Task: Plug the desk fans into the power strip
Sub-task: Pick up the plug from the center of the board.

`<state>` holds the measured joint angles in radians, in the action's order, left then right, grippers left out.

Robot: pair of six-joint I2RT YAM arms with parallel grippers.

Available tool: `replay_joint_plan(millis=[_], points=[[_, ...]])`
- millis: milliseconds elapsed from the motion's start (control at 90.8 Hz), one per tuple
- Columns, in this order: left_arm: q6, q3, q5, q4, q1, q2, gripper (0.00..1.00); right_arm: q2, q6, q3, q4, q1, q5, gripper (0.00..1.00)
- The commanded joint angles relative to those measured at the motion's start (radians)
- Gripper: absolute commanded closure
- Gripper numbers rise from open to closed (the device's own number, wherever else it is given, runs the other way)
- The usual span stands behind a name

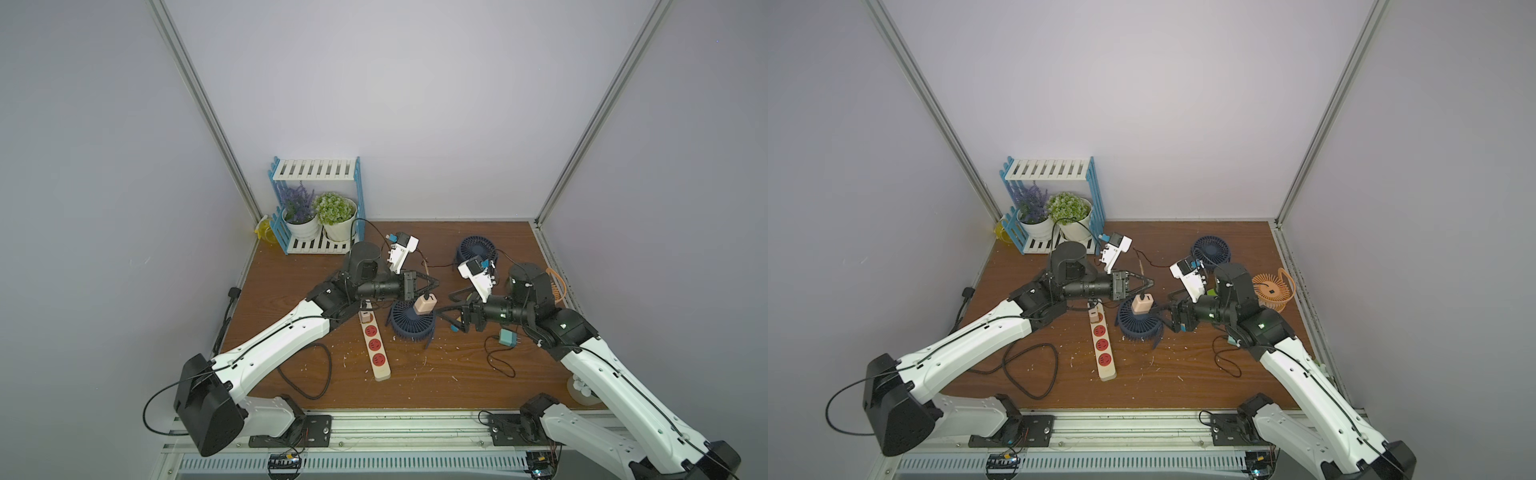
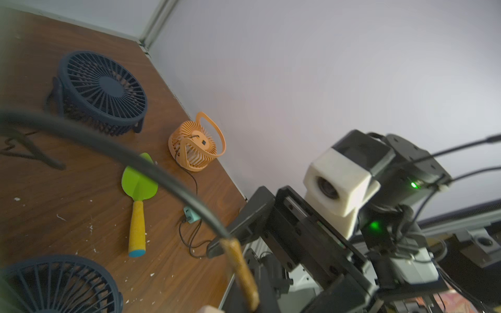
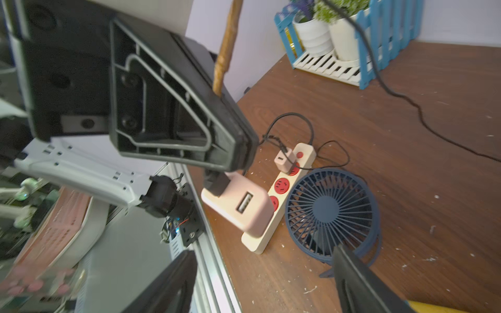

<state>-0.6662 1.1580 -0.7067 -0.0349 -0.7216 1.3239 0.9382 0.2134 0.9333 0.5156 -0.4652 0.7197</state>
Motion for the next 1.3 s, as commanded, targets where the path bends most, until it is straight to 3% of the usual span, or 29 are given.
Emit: replay_joint_plan(millis=[0,264,407,539,749,870,969,1024,1123,1288], points=[[0.123,0.059,-0.206,-0.149,0.014,-0.006,1.00,0.003,-0.049,0.020,-0.004,-0.009,0.194,0.22],[0.082,0.078,-0.321,-0.130,0.014,0.014,1.00,-0.037,-0.035,-0.062,-0.236,-0.060,0.233,0.30],[0.058,0.092,-0.333,-0.118,0.014,0.025,1.00,-0.013,-0.066,-0.051,-0.231,-0.097,0.239,0.34],[0.066,0.101,-0.331,-0.135,0.014,0.031,1.00,0.007,-0.110,-0.031,-0.197,-0.129,0.214,0.48],[0.066,0.110,-0.307,-0.146,0.019,0.032,1.00,0.012,-0.117,-0.034,-0.194,-0.142,0.211,0.58],[0.064,0.108,-0.302,-0.148,0.019,0.032,1.00,0.007,-0.113,-0.035,-0.209,-0.141,0.196,0.74],[0.060,0.080,-0.274,-0.132,0.024,0.012,0.43,0.002,-0.082,-0.046,-0.248,-0.142,0.172,0.83],[0.049,0.048,-0.242,-0.106,0.032,-0.013,0.24,-0.007,-0.048,-0.068,-0.300,-0.141,0.148,0.84],[-0.001,-0.052,-0.177,-0.008,0.071,-0.076,0.10,-0.027,0.085,-0.144,-0.486,-0.139,0.099,0.85],[-0.145,-0.249,-0.147,0.235,0.120,-0.164,0.02,-0.002,0.336,-0.223,-0.752,-0.121,0.032,0.88]])
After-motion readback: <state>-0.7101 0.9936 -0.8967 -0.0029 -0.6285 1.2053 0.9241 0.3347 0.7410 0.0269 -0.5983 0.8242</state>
